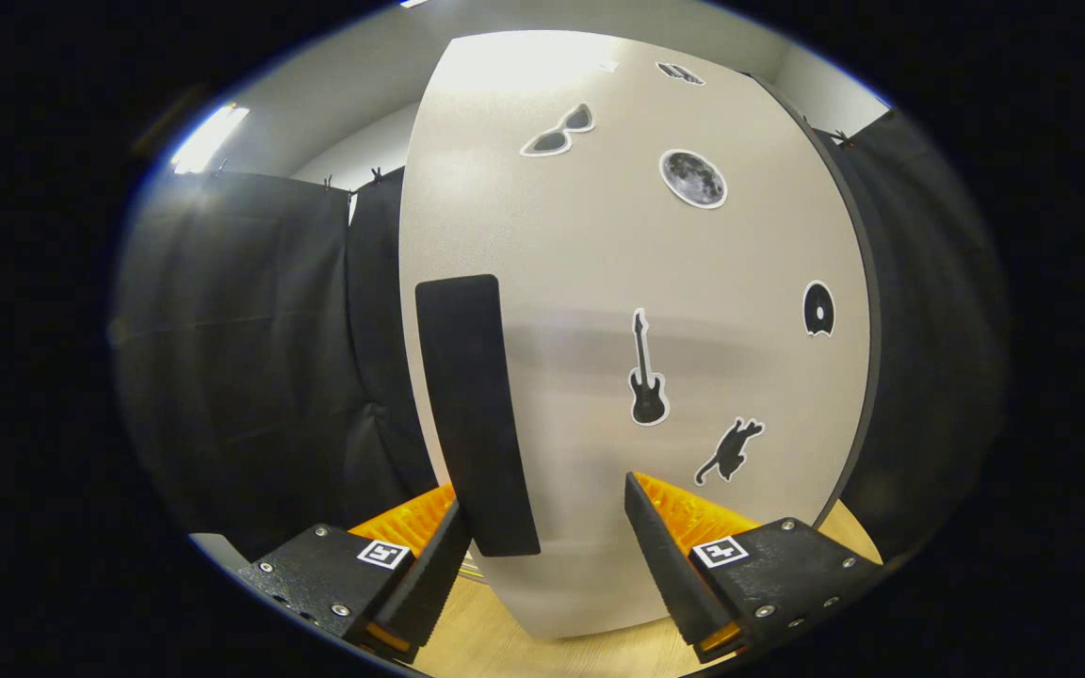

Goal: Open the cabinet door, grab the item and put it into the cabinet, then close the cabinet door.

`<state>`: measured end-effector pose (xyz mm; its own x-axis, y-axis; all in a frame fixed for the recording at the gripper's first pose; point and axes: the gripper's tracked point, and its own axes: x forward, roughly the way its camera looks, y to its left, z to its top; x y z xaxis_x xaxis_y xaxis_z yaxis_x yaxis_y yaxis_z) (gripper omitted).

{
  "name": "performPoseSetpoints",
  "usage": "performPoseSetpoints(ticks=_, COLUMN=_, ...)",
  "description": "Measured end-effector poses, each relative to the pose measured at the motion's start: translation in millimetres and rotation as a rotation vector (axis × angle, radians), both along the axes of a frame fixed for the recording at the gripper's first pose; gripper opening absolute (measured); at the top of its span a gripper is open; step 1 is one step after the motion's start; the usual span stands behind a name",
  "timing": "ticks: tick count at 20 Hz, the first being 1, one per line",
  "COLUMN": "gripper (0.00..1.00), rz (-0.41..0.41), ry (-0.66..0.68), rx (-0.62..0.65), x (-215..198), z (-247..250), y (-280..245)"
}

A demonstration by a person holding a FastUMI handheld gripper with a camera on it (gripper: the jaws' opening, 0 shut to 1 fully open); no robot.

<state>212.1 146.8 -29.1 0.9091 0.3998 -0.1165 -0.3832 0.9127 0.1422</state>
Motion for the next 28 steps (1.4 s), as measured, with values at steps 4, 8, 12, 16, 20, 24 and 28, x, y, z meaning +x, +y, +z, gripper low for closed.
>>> performPoseSetpoints(ticks=4, gripper=0.94, rz=-0.018, ry=0.003, rx=0.013, x=15, z=2, y=14)
performPoseSetpoints(ticks=8, gripper=0.94, rz=-0.044, ry=0.007, rx=0.007, x=20, z=2, y=20)
performPoseSetpoints(ticks=12, gripper=0.94, rz=-0.082, ry=-0.006, rx=-0.042, x=22, z=0, y=20)
performPoseSetpoints(ticks=16, gripper=0.95, rz=-0.111, ry=-0.008, rx=-0.042, x=25, z=-2, y=22)
performPoseSetpoints(ticks=20, gripper=0.95, rz=-0.126, ry=-0.015, rx=-0.046, x=28, z=-2, y=24)
performPoseSetpoints(ticks=24, gripper=0.96, rz=-0.138, ry=-0.020, rx=-0.046, x=32, z=-1, y=26)
performPoseSetpoints(ticks=28, gripper=0.96, rz=-0.144, ry=-0.026, rx=-0.038, x=34, z=-1, y=26)
